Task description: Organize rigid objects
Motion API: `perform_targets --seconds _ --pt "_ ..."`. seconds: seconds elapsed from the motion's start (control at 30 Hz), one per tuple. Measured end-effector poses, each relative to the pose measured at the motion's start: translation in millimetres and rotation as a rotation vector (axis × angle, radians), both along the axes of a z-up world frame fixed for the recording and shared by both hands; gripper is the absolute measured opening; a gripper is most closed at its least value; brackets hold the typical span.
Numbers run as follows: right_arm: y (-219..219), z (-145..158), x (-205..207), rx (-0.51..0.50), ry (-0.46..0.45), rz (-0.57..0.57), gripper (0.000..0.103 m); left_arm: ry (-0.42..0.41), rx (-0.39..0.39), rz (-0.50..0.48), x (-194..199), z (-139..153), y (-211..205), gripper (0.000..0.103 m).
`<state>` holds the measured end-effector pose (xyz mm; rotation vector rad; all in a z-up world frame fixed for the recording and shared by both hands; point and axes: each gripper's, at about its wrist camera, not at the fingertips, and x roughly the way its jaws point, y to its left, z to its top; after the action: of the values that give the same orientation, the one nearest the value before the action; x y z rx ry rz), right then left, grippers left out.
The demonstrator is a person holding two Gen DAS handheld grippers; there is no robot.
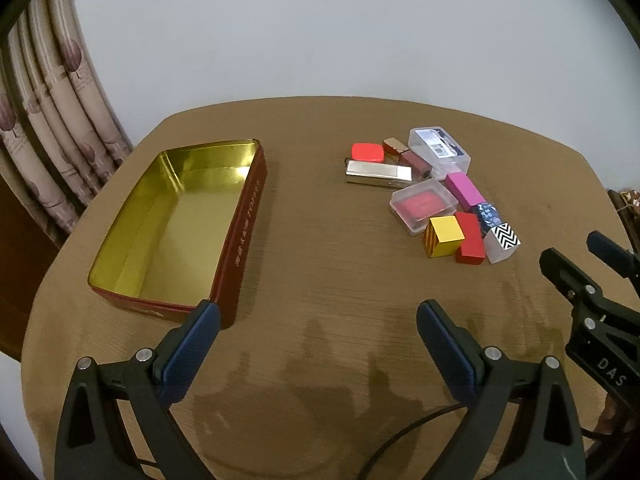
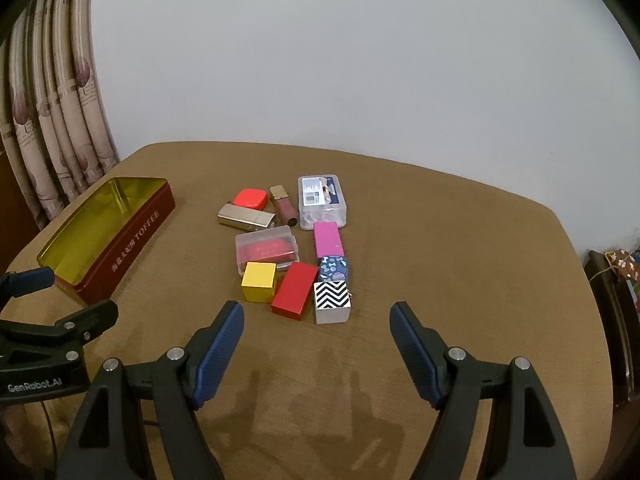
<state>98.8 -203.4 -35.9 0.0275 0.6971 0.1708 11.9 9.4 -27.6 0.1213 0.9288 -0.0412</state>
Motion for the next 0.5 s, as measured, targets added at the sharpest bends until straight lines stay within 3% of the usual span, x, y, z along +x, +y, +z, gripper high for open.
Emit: perform_targets --seconds 0.5 --pt "-1.3 -8.6 -0.1 0.003 0.015 0.002 0.078 0.005 0.026 -0.015 5.5 -11.6 -1.4 0.098"
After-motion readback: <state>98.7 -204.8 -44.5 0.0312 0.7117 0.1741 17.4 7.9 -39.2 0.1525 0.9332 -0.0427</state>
